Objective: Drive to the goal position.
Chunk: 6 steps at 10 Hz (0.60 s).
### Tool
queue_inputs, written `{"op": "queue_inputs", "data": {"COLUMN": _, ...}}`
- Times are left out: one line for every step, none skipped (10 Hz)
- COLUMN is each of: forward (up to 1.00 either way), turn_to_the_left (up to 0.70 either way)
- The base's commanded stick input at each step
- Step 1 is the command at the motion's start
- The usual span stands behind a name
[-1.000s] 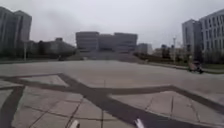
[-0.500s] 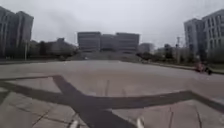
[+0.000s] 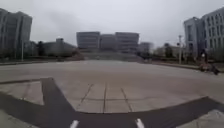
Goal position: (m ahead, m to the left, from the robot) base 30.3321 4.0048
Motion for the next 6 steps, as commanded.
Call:
{"op": "queue_inputs", "data": {"forward": 1.0, "turn_to_the_left": 0.0}}
{"op": "queue_inputs", "data": {"forward": 1.0, "turn_to_the_left": 0.0}}
{"op": "queue_inputs", "data": {"forward": 1.0, "turn_to_the_left": 0.0}}
{"op": "queue_inputs", "data": {"forward": 1.0, "turn_to_the_left": 0.0}}
{"op": "queue_inputs", "data": {"forward": 1.0, "turn_to_the_left": 0.0}}
{"op": "queue_inputs", "data": {"forward": 1.0, "turn_to_the_left": 0.0}}
